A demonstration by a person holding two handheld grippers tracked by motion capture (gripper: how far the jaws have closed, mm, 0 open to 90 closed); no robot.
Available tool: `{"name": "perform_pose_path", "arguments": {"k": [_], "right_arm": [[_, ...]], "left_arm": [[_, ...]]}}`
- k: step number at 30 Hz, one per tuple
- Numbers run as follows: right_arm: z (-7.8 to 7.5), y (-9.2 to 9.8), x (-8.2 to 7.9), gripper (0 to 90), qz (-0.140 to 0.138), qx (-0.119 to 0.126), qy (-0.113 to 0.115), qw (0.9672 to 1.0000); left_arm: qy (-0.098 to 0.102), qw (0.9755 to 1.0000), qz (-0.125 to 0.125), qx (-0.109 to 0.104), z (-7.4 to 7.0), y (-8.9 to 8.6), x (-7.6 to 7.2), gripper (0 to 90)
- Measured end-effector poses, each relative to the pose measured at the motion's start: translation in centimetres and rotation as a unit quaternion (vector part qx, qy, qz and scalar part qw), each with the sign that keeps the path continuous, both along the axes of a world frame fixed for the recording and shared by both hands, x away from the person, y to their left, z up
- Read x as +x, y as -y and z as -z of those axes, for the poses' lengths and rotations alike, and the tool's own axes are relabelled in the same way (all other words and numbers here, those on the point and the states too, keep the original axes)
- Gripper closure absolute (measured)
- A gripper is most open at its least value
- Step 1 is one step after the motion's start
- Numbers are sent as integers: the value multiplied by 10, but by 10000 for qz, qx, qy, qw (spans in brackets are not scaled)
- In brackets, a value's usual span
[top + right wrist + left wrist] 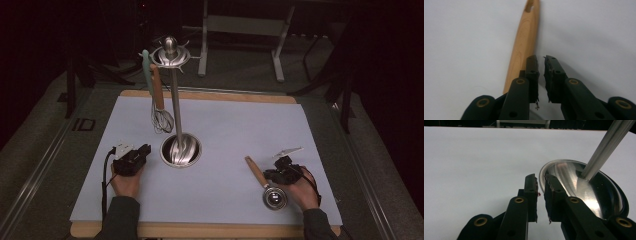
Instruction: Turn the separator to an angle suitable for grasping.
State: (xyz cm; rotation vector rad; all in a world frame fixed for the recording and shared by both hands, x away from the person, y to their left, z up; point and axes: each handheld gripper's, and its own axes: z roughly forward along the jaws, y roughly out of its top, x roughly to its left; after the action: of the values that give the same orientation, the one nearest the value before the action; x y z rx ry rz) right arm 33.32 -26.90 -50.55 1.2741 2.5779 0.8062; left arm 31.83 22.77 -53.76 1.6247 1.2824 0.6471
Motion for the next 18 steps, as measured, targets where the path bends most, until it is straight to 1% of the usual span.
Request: {"name": "perform_pose_path", "arguments": {"k": [3,6,7,9,11,13,15,18], "right_arm": [[-5,-2,-3,773,-4,123,0,9999],[-10,-3,-7,731,-85,218,-96,9997],[-11,-4,-7,720,-123,236,-163,9995],[-10,-6,-9,704,-194,165,-320,9992],[-6,-7,-9,681,-181,116,-458,9987],[-2,-7,-8,673,-163,189,-721,9971],[1,-8,-7,662,-137,142,-833,9963],[1,-8,-5,664,-102,147,-927,9955]], "left_arm": [[0,10000,2,4,0,0,0,798],[1,10000,11,3,0,0,0,798],[1,10000,11,5,0,0,0,798],[0,10000,6,2,0,0,0,797],[1,10000,9,-7,0,0,0,795],[-1,10000,10,-10,0,0,0,795],[4,10000,12,-18,0,0,0,794],[-12,10000,18,-9,0,0,0,794]]}}
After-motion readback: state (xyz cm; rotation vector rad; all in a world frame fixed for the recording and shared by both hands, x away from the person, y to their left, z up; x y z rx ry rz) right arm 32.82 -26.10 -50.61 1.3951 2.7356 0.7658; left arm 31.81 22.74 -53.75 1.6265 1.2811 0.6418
